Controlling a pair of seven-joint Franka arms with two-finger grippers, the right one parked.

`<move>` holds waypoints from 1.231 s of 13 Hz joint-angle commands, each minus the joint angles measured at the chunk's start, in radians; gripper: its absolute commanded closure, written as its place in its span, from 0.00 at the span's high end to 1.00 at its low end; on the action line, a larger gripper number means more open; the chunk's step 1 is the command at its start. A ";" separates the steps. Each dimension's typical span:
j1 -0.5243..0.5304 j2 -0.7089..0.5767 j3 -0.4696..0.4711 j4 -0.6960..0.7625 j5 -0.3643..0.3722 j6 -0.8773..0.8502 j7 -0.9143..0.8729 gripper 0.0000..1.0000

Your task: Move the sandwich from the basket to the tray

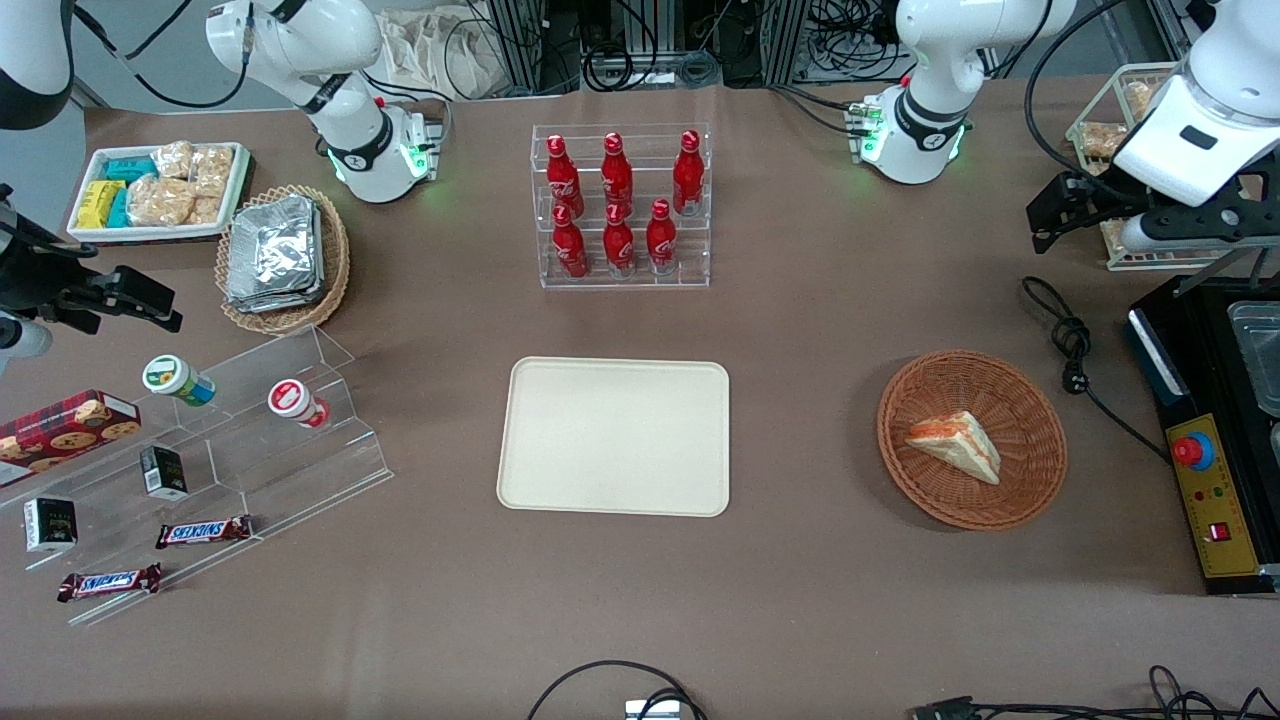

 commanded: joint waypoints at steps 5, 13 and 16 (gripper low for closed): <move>0.001 0.020 0.004 0.041 -0.023 -0.038 0.007 1.00; 0.004 0.148 0.014 0.029 -0.043 0.075 -0.273 1.00; 0.002 0.272 0.013 0.026 0.038 0.161 -0.603 1.00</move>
